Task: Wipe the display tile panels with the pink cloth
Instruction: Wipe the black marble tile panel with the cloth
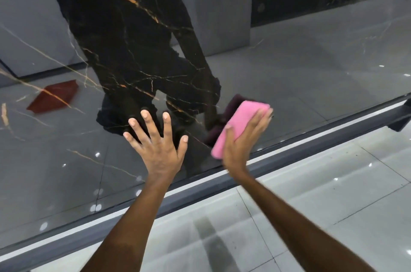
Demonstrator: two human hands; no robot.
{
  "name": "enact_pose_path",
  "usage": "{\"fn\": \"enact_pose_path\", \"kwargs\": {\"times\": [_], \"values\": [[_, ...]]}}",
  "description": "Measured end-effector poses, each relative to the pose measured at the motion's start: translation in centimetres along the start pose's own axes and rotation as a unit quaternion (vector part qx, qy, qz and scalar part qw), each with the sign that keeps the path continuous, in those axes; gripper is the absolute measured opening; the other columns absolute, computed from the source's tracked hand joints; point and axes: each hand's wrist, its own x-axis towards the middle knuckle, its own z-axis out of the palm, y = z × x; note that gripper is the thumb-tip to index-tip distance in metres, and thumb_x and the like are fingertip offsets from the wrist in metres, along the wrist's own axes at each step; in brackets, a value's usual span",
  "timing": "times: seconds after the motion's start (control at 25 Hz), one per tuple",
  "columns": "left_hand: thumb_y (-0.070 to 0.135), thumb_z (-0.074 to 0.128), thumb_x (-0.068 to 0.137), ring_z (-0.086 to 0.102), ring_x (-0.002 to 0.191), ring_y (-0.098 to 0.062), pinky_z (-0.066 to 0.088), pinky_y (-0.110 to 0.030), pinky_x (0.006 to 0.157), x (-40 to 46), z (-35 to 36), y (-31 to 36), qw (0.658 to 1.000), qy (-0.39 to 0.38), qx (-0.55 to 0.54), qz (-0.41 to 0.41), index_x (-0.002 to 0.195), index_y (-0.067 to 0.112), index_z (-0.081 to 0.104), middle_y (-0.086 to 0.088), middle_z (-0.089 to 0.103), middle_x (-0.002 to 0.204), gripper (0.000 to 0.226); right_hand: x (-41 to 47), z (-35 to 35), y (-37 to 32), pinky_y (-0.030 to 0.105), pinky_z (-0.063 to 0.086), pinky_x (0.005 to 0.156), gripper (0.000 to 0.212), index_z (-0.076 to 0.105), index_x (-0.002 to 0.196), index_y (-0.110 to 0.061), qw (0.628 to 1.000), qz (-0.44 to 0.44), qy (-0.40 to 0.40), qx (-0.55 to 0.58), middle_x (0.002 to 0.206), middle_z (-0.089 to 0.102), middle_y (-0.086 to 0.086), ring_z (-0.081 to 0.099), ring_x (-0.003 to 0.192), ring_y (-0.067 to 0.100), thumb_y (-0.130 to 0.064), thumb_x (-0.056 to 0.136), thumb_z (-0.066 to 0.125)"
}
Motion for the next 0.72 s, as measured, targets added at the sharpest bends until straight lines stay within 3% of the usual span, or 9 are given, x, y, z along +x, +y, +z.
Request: {"fn": "enact_pose_path", "kwargs": {"times": [0.08,0.24,0.28,0.36,0.44,0.48,0.52,0.64,0.72], "values": [[0.056,0.030,0.098,-0.022,0.147,-0.030,-0.012,-0.054,0.117,0.3,0.1,0.2,1.000,-0.002,-0.002,-0.007,0.156,0.025,-0.008,-0.005,-0.025,0.161,0.076,7.9,-3.4,3.2,0.039,0.006,0.120,0.078,0.016,0.150,0.002,0.997,-0.044,0.060,-0.031,0.157,0.005,0.029,0.003,0.147,0.032,-0.039,0.091,0.046],[0.041,0.038,0.099,0.000,0.150,-0.030,0.005,-0.069,0.112,1.8,-2.5,3.5,0.985,-0.008,-0.126,-0.116,0.145,0.026,0.031,-0.011,0.011,0.157,0.048,13.1,-5.2,1.5,0.023,-0.002,0.117,0.081,0.013,0.151,-0.001,0.973,0.178,0.138,0.054,0.159,0.003,0.025,0.005,0.148,0.036,-0.038,0.086,0.044],[0.038,0.040,0.098,0.008,0.149,-0.028,0.006,-0.071,0.110,3.3,-3.6,4.9,0.980,0.007,-0.175,-0.099,0.141,0.027,0.034,-0.011,0.017,0.154,0.044,11.1,-4.2,-0.5,0.032,-0.002,0.120,0.080,0.010,0.152,-0.004,0.986,0.129,0.102,0.022,0.158,0.002,0.027,0.003,0.148,0.040,-0.041,0.089,0.043],[0.036,0.038,0.101,0.014,0.149,-0.020,0.003,-0.063,0.114,9.1,-6.1,7.0,0.970,0.057,-0.236,0.000,0.140,0.031,0.030,-0.007,0.022,0.152,0.040,7.2,-3.1,-3.5,0.048,0.002,0.121,0.074,0.008,0.153,-0.010,0.980,-0.171,-0.077,-0.064,0.159,-0.003,0.024,0.001,0.146,0.044,-0.041,0.094,0.041],[0.035,0.037,0.101,0.017,0.148,-0.023,0.002,-0.053,0.117,18.1,-8.8,7.0,0.964,0.123,-0.233,0.030,0.142,0.029,0.031,-0.007,0.026,0.152,0.041,11.0,-4.9,-5.0,0.046,0.006,0.120,0.070,0.016,0.153,-0.013,0.864,-0.450,-0.167,-0.150,0.162,-0.003,0.012,0.007,0.145,0.046,-0.033,0.092,0.043],[0.034,0.039,0.100,0.019,0.147,-0.027,0.002,-0.052,0.118,22.4,-10.2,6.5,0.967,0.145,-0.211,0.008,0.143,0.026,0.033,-0.009,0.029,0.153,0.044,15.3,-6.7,-5.9,0.043,0.007,0.120,0.073,0.017,0.153,-0.015,0.850,-0.486,-0.147,-0.141,0.162,0.000,0.007,0.011,0.144,0.043,-0.030,0.088,0.045],[0.033,0.041,0.100,0.019,0.146,-0.032,0.003,-0.053,0.118,25.9,-11.1,5.6,0.971,0.156,-0.183,-0.017,0.146,0.022,0.033,-0.011,0.030,0.155,0.048,19.7,-8.7,-6.4,0.039,0.005,0.121,0.076,0.015,0.154,-0.015,0.873,-0.455,-0.118,-0.130,0.162,0.004,0.006,0.011,0.145,0.038,-0.029,0.085,0.045],[0.038,0.035,0.103,0.008,0.148,-0.041,0.001,-0.063,0.116,30.0,-11.2,3.8,0.992,0.100,-0.046,-0.062,0.157,0.015,0.014,-0.010,0.013,0.163,0.061,31.0,-13.9,-8.9,0.023,-0.002,0.119,0.079,0.011,0.154,-0.010,0.990,-0.135,0.014,-0.040,0.161,-0.002,0.013,0.001,0.148,0.024,-0.033,0.085,0.041],[0.044,0.033,0.104,0.001,0.148,-0.042,-0.005,-0.063,0.114,29.6,-10.4,3.8,0.996,0.071,0.004,-0.049,0.158,0.014,0.004,-0.010,0.002,0.164,0.068,31.0,-12.8,-12.1,0.025,0.007,0.118,0.076,0.009,0.155,-0.009,0.993,0.071,0.094,0.030,0.161,-0.002,0.017,0.008,0.149,0.026,-0.032,0.091,0.045]]}}
